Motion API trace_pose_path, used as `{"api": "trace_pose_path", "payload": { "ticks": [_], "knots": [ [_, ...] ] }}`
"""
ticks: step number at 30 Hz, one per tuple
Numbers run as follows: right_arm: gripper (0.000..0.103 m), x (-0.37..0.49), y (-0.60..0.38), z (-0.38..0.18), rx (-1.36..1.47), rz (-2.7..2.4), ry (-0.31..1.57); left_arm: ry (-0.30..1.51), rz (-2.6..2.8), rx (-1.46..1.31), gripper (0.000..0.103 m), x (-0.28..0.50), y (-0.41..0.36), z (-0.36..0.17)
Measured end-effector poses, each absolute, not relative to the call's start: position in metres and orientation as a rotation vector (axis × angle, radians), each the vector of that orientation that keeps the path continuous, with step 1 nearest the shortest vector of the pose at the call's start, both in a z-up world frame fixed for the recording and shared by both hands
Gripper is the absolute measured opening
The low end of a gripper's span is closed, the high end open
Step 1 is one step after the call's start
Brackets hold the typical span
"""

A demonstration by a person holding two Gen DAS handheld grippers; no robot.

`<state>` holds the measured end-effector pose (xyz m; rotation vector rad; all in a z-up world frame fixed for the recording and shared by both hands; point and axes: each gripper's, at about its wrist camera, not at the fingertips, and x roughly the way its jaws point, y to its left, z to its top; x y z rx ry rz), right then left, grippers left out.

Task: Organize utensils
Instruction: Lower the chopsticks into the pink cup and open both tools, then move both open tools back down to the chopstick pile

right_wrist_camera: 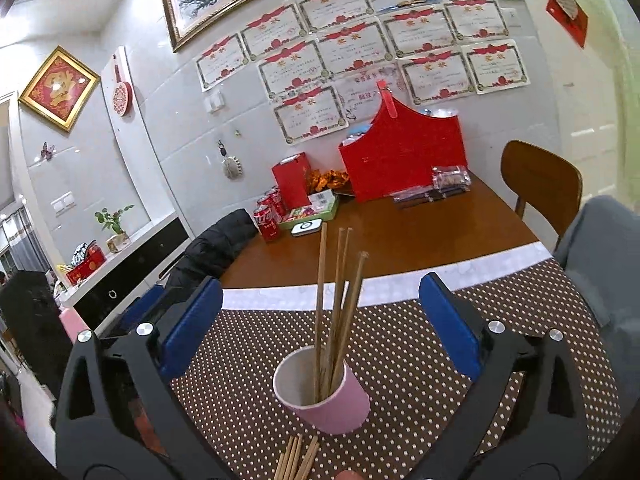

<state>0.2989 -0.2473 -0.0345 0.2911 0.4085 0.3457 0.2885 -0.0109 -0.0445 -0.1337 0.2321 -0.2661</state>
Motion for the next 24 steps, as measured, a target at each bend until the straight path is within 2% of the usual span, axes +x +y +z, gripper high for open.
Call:
{"api": "trace_pose_path", "payload": {
  "ticks": [14, 24],
  "knots": [
    [0.097, 0.247, -0.260, -0.026, 0.279, 0.331, 0.377, 0.220, -0.253, -0.057, 0.081, 0.225, -0.006, -0.033],
    [0.097, 0.225, -0.267, -0.040, 0.278, 0.315, 0.412, 0.278, -0.203, -0.028, 0.081, 0.208, 0.003, -0.054]
  ]
}}
